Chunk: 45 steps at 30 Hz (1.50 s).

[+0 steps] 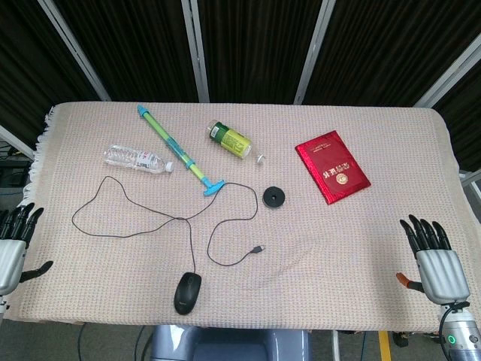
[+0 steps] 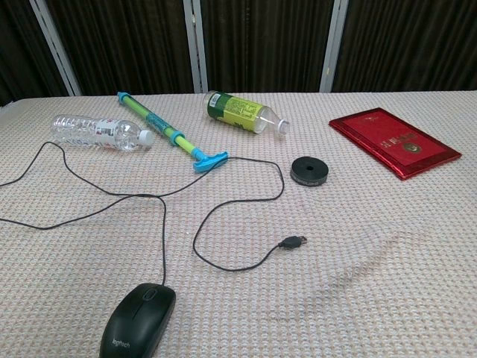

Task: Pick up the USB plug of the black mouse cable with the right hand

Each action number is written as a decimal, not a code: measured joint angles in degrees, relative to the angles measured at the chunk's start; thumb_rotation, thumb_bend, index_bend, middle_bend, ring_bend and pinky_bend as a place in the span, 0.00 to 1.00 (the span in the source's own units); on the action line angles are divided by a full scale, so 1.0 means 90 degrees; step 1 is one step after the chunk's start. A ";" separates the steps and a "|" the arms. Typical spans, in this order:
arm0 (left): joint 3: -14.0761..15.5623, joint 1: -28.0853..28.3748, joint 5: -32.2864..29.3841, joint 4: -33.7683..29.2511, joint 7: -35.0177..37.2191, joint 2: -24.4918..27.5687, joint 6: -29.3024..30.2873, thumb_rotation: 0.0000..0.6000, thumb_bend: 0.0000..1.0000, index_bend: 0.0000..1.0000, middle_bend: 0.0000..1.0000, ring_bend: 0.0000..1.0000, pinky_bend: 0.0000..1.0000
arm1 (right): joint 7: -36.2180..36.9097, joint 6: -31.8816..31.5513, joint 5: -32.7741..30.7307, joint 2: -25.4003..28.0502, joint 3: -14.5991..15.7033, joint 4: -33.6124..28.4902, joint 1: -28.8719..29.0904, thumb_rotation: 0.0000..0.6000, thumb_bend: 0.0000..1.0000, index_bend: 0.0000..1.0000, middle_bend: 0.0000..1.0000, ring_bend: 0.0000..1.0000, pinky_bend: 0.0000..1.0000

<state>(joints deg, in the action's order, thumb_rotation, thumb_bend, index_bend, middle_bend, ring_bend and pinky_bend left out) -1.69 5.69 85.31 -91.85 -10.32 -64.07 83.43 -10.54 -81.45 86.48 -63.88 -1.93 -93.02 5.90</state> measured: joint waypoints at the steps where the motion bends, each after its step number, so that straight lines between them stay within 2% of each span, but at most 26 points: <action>1: 0.0002 0.0006 -0.0005 -0.0003 -0.0017 0.0000 -0.0012 1.00 0.11 0.04 0.00 0.00 0.00 | -0.0021 0.0002 -0.0004 0.0004 0.0003 -0.0003 -0.0002 1.00 0.06 0.03 0.00 0.00 0.03; 16: -0.0004 0.0023 -0.0049 -0.0057 -0.0030 -0.0005 -0.0036 1.00 0.11 0.05 0.00 0.00 0.00 | 0.0017 -0.0038 0.0059 0.0052 0.0037 -0.0006 -0.0021 1.00 0.06 0.06 0.00 0.00 0.03; 22: -0.0001 0.0016 -0.0075 -0.0096 0.0017 0.0010 -0.0044 1.00 0.11 0.05 0.00 0.00 0.00 | 0.0022 -0.0026 0.0120 0.0041 0.0058 0.0009 -0.0007 1.00 0.06 0.10 0.00 0.00 0.03; 33: 0.0035 -0.0049 -0.0083 -0.0154 0.0007 0.0041 0.0028 1.00 0.11 0.05 0.00 0.00 0.00 | 0.0279 0.0028 0.0431 -0.0018 0.0031 -0.0087 0.0194 1.00 0.07 0.34 0.18 0.02 0.04; 39: 0.0041 -0.0048 -0.0086 -0.0163 -0.0038 0.0016 0.0012 1.00 0.12 0.05 0.00 0.00 0.00 | 0.0119 0.0504 0.0335 -0.0194 -0.0158 -0.0479 0.0581 1.00 0.08 0.35 0.19 0.03 0.04; 45: 0.0026 -0.0004 -0.0184 -0.0165 -0.0039 -0.0005 -0.0124 1.00 0.12 0.06 0.00 0.00 0.00 | -0.0438 0.1291 -0.0295 -0.0684 -0.0438 -0.0841 0.1129 1.00 0.11 0.36 0.19 0.03 0.04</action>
<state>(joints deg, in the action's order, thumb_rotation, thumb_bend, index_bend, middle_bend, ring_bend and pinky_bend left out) -1.45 5.66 83.66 -93.34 -10.67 -64.11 82.32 -14.48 -69.84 83.83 -70.04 -5.87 -100.59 16.06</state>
